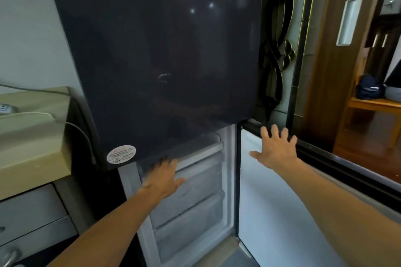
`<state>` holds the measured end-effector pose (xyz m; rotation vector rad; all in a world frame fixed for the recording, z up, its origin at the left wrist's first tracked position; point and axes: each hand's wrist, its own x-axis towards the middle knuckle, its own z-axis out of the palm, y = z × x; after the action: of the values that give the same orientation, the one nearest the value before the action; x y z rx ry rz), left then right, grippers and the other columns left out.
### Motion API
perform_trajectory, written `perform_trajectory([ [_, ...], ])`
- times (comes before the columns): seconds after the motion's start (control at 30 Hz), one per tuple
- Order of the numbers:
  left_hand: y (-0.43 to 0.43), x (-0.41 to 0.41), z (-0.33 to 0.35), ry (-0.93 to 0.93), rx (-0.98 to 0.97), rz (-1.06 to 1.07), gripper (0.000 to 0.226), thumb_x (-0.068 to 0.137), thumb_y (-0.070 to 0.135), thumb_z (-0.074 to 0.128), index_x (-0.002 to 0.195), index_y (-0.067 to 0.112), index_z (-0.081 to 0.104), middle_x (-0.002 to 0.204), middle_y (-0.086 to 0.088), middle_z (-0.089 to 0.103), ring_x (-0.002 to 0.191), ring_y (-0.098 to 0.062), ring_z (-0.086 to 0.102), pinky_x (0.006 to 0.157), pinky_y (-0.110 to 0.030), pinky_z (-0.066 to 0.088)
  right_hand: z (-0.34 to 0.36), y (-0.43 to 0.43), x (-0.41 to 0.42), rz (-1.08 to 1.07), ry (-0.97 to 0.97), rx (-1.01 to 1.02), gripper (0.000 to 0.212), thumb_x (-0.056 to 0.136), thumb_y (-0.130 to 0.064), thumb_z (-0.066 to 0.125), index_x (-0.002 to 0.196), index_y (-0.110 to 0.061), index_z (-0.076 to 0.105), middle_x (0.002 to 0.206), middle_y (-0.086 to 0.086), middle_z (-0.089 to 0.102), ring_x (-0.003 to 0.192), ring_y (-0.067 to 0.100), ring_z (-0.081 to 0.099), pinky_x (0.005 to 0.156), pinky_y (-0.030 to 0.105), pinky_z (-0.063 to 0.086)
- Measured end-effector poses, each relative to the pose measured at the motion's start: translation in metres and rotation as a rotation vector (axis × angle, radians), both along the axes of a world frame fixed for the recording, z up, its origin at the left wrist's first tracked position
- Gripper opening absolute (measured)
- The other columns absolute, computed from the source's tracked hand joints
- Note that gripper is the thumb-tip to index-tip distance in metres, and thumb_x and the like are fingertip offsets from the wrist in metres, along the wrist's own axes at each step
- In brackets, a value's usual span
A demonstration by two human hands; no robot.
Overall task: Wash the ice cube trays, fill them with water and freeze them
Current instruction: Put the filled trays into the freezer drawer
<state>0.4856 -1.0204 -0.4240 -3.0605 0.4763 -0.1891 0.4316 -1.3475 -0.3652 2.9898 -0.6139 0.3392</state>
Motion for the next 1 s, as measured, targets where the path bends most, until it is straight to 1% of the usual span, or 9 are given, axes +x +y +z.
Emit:
perform_trajectory([
  [0.07,-0.003,0.011,-0.004,0.032,0.006,0.039,0.079,0.098,0.059,0.049,0.159,0.020,0.018,0.164,-0.011,0.024,0.148,-0.034,0.029,0.121,-0.045,0.026,-0.010,-0.016,0.007,-0.032,0.015,-0.052,0.104,0.086,-0.081,0.048,0.162,-0.022,0.010,0.168,0.015,0.016,0.151,0.047,0.016,0.120,0.062,0.019],
  [0.17,-0.005,0.021,-0.015,0.095,-0.016,0.084,0.082,0.098,0.053,0.055,0.160,0.018,0.015,0.164,-0.013,0.026,0.146,-0.035,0.033,0.119,-0.047,0.032,-0.021,-0.034,0.009,-0.027,-0.004,-0.159,0.102,0.084,-0.084,0.045,0.160,-0.022,0.018,0.166,0.015,0.022,0.150,0.045,0.021,0.119,0.060,0.019],
  [0.3,-0.006,0.029,-0.024,0.021,0.069,0.094,0.075,0.099,0.050,0.054,0.158,0.017,0.021,0.159,-0.014,0.031,0.142,-0.034,0.036,0.114,-0.047,0.039,-0.022,-0.049,0.009,-0.005,-0.060,-0.173,0.099,0.085,-0.084,0.043,0.158,-0.021,0.023,0.164,0.011,0.027,0.149,0.041,0.022,0.121,0.057,0.018],
  [0.37,-0.005,0.034,-0.024,0.000,0.098,0.099,0.076,0.097,0.052,0.056,0.158,0.019,0.022,0.159,-0.013,0.029,0.143,-0.034,0.033,0.114,-0.047,0.036,-0.024,-0.053,0.008,0.001,-0.078,-0.181,0.098,0.085,-0.085,0.042,0.158,-0.022,0.024,0.164,0.011,0.027,0.150,0.040,0.022,0.122,0.058,0.018],
  [0.47,-0.004,0.039,-0.028,0.101,0.049,0.121,0.082,0.096,0.052,0.058,0.159,0.018,0.018,0.162,-0.013,0.028,0.145,-0.035,0.033,0.118,-0.047,0.032,-0.030,-0.055,0.007,0.009,-0.083,-0.211,0.101,0.084,-0.086,0.040,0.160,-0.021,0.021,0.167,0.012,0.023,0.152,0.041,0.018,0.122,0.059,0.014],
  [0.57,-0.008,0.033,-0.031,0.105,0.038,0.115,0.074,0.098,0.047,0.057,0.157,0.016,0.024,0.157,-0.014,0.034,0.140,-0.035,0.038,0.115,-0.047,0.036,-0.030,-0.052,0.010,0.000,-0.062,-0.218,0.108,0.082,-0.089,0.039,0.161,-0.019,0.018,0.167,0.014,0.020,0.152,0.043,0.016,0.122,0.061,0.012],
  [0.67,-0.013,0.022,-0.029,0.103,-0.036,0.087,0.060,0.100,0.037,0.056,0.153,0.018,0.033,0.151,-0.012,0.040,0.135,-0.033,0.042,0.110,-0.045,0.042,-0.033,-0.050,0.013,-0.002,-0.047,-0.236,0.113,0.079,-0.091,0.039,0.162,-0.018,0.015,0.168,0.015,0.016,0.153,0.045,0.014,0.121,0.062,0.010],
  [0.8,-0.021,0.004,-0.035,0.133,-0.096,-0.028,0.043,0.103,0.026,0.053,0.145,0.015,0.048,0.142,-0.009,0.047,0.128,-0.029,0.048,0.105,-0.039,0.044,-0.040,-0.052,0.014,-0.008,-0.044,-0.256,0.116,0.077,-0.091,0.043,0.162,-0.019,0.012,0.169,0.016,0.014,0.153,0.045,0.012,0.122,0.063,0.009],
  [1.0,-0.026,-0.023,-0.040,0.124,-0.134,-0.111,0.043,0.101,0.028,0.059,0.142,0.019,0.051,0.133,-0.007,0.048,0.121,-0.026,0.049,0.102,-0.038,0.045,-0.030,-0.053,0.017,0.000,0.018,-0.205,0.113,0.080,-0.086,0.048,0.163,-0.020,0.008,0.170,0.015,0.007,0.155,0.044,0.007,0.122,0.063,0.007],
])
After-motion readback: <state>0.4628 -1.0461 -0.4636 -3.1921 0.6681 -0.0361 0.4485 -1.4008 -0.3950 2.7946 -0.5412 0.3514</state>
